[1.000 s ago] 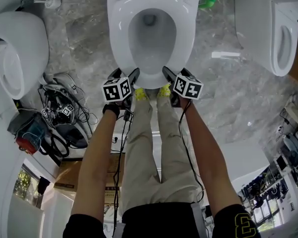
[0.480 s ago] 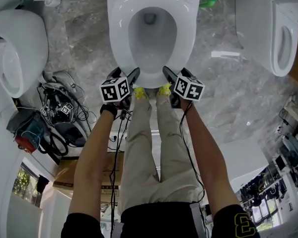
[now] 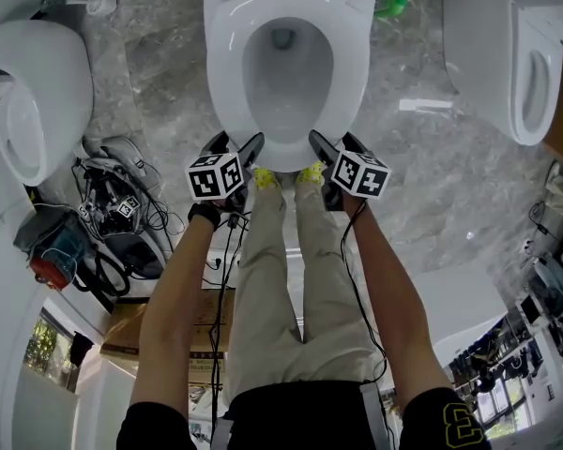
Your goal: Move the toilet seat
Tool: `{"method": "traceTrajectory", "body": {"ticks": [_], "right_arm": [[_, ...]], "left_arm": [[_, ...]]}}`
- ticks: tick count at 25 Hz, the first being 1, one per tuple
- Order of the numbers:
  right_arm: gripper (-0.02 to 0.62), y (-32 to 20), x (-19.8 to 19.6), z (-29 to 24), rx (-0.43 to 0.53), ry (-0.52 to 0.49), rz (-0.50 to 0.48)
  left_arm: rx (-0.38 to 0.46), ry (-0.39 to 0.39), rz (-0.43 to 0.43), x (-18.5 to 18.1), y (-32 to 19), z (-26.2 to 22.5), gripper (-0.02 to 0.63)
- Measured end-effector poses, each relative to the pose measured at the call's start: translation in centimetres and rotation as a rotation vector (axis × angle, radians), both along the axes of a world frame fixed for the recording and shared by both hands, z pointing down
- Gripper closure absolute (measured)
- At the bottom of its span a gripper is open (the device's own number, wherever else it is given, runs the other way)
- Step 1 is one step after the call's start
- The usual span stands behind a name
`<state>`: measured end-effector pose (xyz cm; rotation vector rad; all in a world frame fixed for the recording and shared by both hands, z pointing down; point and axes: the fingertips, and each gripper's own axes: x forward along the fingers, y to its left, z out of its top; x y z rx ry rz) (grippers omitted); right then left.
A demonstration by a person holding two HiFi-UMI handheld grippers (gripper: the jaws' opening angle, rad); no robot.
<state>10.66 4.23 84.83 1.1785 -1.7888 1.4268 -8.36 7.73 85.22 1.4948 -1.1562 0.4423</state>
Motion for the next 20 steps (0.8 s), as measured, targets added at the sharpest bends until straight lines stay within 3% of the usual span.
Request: {"method": "traceTrajectory", "body": {"ticks": [12, 20], "right_arm": [[0.184, 0.1, 0.0, -2.7, 0.02, -0.03, -0.014], [0.186, -0.2, -0.1, -4.5, 0.054, -0.06, -0.011]], "left_arm": [[0.03, 0.008, -0.004, 0.0, 0.0, -2.1, 0.229], [0.074, -0.016, 0.044, 0.0, 0.0, -3.5, 0.229]]}}
